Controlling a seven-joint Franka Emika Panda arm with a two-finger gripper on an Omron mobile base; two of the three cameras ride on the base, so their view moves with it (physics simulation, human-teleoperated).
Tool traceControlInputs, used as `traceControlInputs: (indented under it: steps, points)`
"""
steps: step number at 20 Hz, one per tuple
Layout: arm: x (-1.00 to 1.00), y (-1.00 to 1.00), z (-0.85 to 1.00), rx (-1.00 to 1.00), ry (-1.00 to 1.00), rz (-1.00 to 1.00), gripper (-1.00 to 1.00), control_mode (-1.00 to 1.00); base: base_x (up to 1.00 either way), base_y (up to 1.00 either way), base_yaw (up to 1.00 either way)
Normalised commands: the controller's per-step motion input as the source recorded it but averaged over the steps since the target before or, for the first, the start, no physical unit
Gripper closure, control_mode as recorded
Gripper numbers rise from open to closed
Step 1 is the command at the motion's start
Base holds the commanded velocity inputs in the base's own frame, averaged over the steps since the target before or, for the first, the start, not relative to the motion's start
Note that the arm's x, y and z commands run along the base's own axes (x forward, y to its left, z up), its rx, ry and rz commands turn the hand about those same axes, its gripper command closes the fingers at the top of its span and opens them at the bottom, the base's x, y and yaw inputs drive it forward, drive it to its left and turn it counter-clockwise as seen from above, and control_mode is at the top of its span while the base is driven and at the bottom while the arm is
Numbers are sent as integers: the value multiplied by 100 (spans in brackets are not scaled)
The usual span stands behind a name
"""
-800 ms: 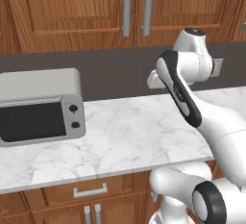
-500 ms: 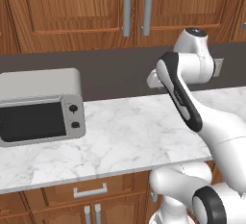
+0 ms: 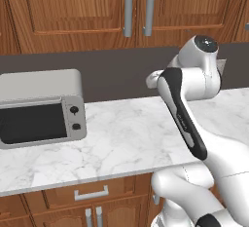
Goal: Move the mustard and oil and vinegar bottle from the cabinet to the dining counter.
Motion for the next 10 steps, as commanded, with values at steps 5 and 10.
traceControlInputs:
  steps: [5, 10]
  points:
    - [-7, 15, 45, 0, -6, 0, -100, -100, 0, 0, 0]
    - [-3, 9, 50, 0, 0, 0, -100, -100, 0, 0, 0]
